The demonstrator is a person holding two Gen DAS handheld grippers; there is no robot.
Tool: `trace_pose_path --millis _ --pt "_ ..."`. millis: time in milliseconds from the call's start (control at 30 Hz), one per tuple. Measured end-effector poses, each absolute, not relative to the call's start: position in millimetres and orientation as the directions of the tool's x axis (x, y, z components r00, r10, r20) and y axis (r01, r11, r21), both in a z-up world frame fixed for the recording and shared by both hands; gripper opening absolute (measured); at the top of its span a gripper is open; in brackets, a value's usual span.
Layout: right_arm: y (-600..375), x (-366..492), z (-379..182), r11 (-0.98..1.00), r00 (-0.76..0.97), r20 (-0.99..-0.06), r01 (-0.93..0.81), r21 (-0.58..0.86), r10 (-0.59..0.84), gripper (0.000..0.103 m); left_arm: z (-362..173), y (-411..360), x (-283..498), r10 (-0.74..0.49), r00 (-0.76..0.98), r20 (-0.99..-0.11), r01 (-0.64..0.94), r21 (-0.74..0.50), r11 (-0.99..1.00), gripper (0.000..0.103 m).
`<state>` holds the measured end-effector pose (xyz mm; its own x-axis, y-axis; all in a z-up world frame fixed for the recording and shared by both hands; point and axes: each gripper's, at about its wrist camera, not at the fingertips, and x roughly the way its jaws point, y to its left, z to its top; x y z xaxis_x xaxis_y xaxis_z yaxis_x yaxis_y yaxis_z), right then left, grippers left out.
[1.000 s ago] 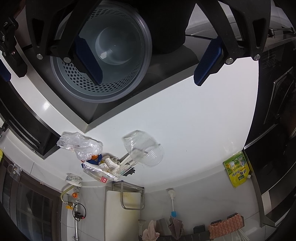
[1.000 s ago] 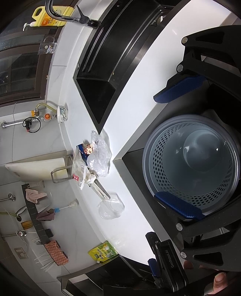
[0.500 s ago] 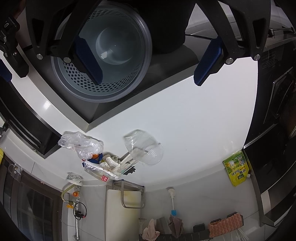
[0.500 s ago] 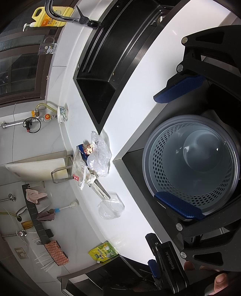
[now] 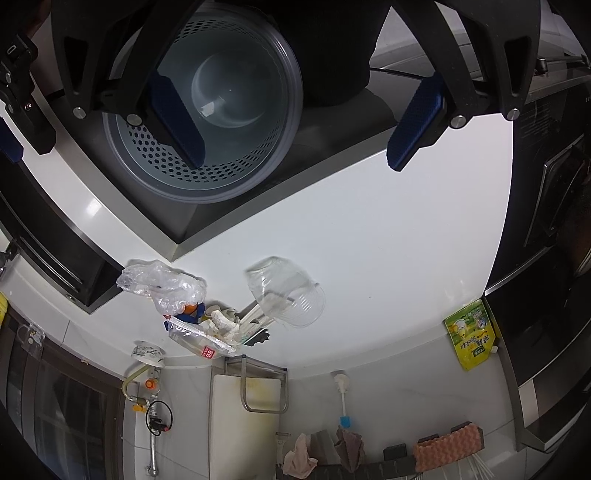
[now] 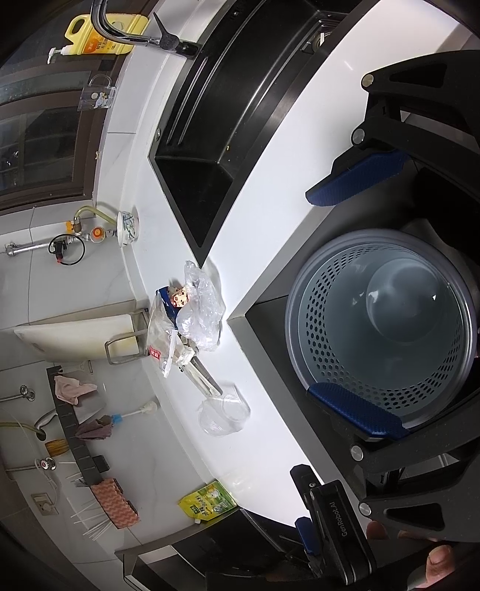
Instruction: Collect trash
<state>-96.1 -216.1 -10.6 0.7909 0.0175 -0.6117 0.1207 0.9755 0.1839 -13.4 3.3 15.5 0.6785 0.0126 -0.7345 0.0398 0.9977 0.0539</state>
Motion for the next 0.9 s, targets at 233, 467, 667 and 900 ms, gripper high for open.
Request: trace_pose_path --millis 233,467,667,900 --pt "-215.8 -96.7 -10.6 0.976 0.792 -0.611 0.120 0.184 0.018 0.092 15.9 3.7 -13.8 0.013 0.680 -0.733 0.039 0.054 0.998 0.097" --pt "-215.9 -97.0 -10.8 0.975 0.792 -0.610 0.121 0.185 0.018 0.092 16.5 4.0 -13.8 0.013 0.681 -0.732 0.038 0.054 0.998 0.097" --pt "-216.3 -97.2 -11.6 0.975 0.792 -0.611 0.119 0.186 0.020 0.092 15.9 3.9 -14.1 0.014 0.682 -0.731 0.038 0.054 0.998 0.097" --pt "-219.7 -92.6 -16.4 0.976 0.790 -0.613 0.114 0.187 0.025 0.092 12.4 7.2 -5.7 0.014 0.678 -0.735 0.028 0.045 0.999 0.097"
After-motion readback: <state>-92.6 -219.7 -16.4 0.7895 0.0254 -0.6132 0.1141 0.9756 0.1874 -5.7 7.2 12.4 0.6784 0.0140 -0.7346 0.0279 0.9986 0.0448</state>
